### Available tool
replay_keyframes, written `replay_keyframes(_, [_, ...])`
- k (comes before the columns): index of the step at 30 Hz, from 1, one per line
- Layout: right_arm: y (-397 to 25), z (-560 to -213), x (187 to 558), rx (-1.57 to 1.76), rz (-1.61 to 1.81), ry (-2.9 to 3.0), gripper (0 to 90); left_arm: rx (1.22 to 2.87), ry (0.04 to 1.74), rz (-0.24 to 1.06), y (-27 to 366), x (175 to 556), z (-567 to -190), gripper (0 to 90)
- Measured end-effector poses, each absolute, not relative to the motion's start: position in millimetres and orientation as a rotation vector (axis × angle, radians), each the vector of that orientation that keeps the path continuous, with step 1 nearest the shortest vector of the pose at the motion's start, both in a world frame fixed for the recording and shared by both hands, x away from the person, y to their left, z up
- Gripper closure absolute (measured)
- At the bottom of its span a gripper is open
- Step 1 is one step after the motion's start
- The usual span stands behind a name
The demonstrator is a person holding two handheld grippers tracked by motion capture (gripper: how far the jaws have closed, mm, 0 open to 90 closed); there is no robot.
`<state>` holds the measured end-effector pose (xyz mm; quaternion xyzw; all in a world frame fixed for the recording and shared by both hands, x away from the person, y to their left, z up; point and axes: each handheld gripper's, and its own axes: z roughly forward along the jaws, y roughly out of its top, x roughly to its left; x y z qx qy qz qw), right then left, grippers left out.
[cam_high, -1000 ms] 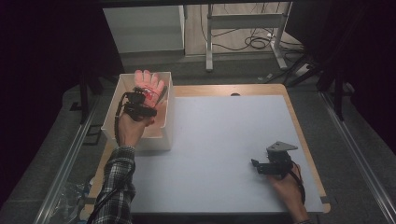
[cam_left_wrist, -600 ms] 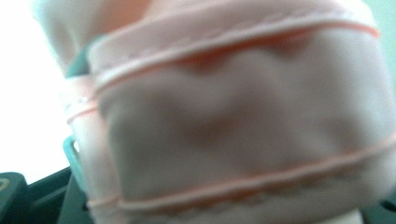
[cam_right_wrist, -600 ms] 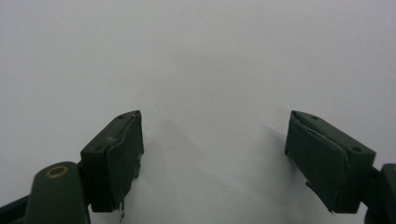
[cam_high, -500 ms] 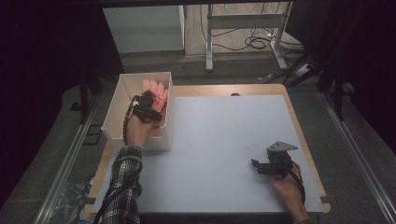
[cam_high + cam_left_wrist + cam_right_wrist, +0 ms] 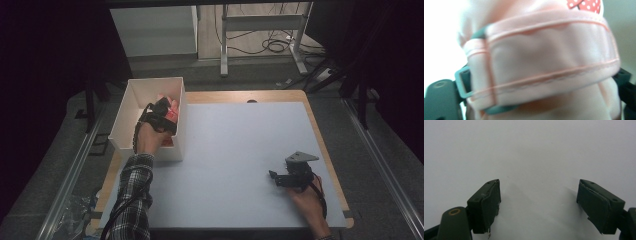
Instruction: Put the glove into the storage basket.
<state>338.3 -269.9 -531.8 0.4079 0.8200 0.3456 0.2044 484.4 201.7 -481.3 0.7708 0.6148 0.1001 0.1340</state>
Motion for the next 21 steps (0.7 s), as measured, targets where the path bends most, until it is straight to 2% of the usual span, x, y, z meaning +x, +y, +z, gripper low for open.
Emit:
replay_keyframes(6, [-270,-532,338,1.137,0.964,2.287,19.7,2.205,1.773,0.299,204,482,-474,6.5])
replay_keyframes(21, [-270,-532,338,1.139,0.964,2.287,19.7,2.143,1.668,0.361,213,463,-451,4.3])
